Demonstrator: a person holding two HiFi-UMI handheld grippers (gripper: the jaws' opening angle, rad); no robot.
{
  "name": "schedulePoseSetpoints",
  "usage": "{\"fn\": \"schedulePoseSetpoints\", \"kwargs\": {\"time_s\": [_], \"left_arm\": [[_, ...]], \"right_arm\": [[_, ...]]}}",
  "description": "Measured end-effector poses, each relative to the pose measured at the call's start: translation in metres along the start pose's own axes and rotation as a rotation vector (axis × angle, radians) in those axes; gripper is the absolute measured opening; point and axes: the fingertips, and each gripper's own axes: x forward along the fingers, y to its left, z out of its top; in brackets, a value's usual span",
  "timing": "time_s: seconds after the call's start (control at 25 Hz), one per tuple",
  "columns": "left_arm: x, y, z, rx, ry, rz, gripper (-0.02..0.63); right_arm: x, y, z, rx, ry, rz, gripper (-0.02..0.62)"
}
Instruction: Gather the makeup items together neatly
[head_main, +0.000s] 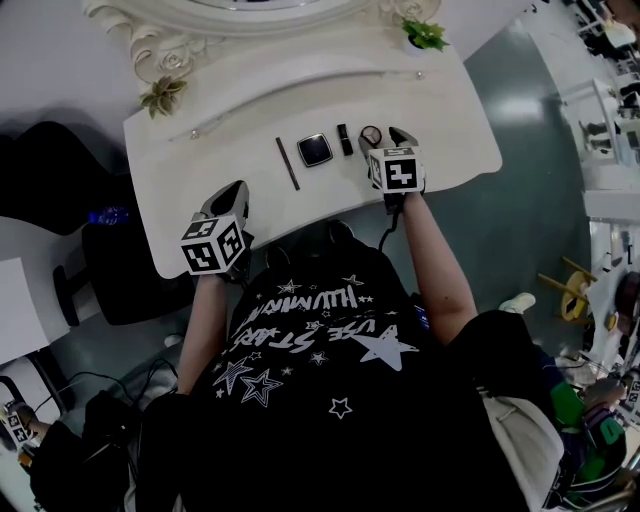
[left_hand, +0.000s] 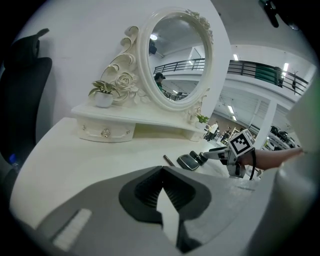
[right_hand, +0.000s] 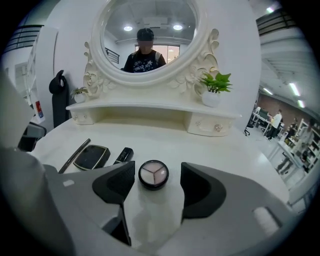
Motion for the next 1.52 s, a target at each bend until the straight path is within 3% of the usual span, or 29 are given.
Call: {"fn": "schedulePoseSetpoints", "kwargs": {"time_s": [0.2,0.44,0.68,1.0,1.52], "left_arm": [[-0.014,0.022,0.008,0.029,-0.028,0.004,0.003],[-0.026,0.039,0.007,0.078,-0.035,-0.016,0.003],[-0.044,0.042,0.010,0.101,-0.059,-0.028,0.003],[-0.065,0.031,-0.005,0.093,-0.080,-0.019,0.003],[-0.102,-0.052,-0.067,0.078,-0.065,0.003,0.003]], "right_arm": [[-0.019,0.004,0.020,0.049,-0.074,-0.051,0.316],[-0.042,0.039,0.049,0.077,-0.199,-0.072,0.310],[-0.064,0.075,0.064,0.081,-0.292,-0.077,0.191],[-0.083,0.104,0.055,0.057,-0.323,-0.038,0.031],[-0.159,0.105,-0.020,-0.036,-0.278,0.074,0.028]]}}
